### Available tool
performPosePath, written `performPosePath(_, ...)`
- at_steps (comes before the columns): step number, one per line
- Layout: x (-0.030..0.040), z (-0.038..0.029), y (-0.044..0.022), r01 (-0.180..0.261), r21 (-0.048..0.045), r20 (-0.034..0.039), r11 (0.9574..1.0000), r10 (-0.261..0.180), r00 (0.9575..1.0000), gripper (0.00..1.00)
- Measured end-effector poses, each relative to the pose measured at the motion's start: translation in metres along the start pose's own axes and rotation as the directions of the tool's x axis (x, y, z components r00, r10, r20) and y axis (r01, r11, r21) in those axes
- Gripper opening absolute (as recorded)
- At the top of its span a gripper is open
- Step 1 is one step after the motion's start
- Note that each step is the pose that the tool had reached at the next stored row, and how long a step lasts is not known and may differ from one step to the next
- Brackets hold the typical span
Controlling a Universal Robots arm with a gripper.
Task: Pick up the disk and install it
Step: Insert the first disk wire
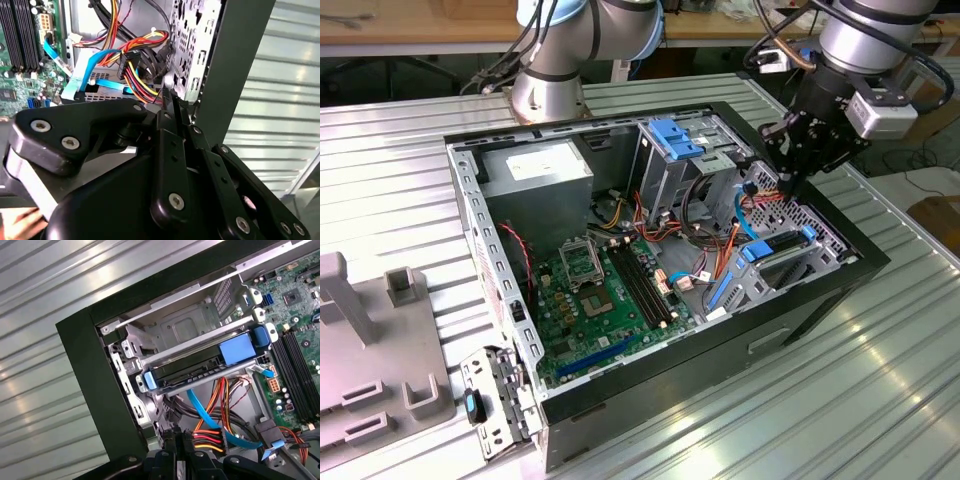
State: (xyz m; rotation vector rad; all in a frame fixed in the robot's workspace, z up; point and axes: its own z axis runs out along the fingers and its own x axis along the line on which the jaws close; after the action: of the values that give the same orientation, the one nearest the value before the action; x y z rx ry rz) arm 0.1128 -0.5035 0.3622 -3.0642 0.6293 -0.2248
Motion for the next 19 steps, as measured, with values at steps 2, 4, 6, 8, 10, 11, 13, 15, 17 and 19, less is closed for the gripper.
performPosePath(2, 0.0001, 0.0003, -0.0001, -0.029, -0.0041, -0.0011, 0.9996, 0.029, 0.9996, 0.16)
performPosePath(4, 0.0000, 0.0004, -0.0001, -0.074, -0.0105, -0.0028, 0.9972, 0.074, 0.9972, 0.16)
performPosePath(6, 0.0001, 0.0004, -0.0001, -0.118, -0.0166, -0.0046, 0.9928, 0.118, 0.9930, 0.16)
performPosePath(8, 0.0001, 0.0004, -0.0002, -0.146, -0.0206, -0.0056, 0.9891, 0.146, 0.9893, 0.16)
performPosePath(10, 0.0001, 0.0004, -0.0002, -0.171, -0.0246, -0.0062, 0.9850, 0.171, 0.9853, 0.16)
performPosePath(11, 0.0001, 0.0004, -0.0002, -0.185, -0.0268, -0.0066, 0.9824, 0.185, 0.9827, 0.16)
performPosePath(13, 0.0000, 0.0004, -0.0002, -0.208, -0.0303, -0.0075, 0.9776, 0.208, 0.9780, 0.16)
performPosePath(15, 0.0001, 0.0004, -0.0005, -0.227, -0.0330, -0.0084, 0.9734, 0.227, 0.9739, 0.16)
performPosePath(17, 0.0002, 0.0005, -0.0006, -0.251, -0.0366, -0.0095, 0.9672, 0.251, 0.9679, 0.16)
performPosePath(19, 0.0003, 0.0005, -0.0009, -0.292, -0.0429, -0.0113, 0.9555, 0.292, 0.9565, 0.16)
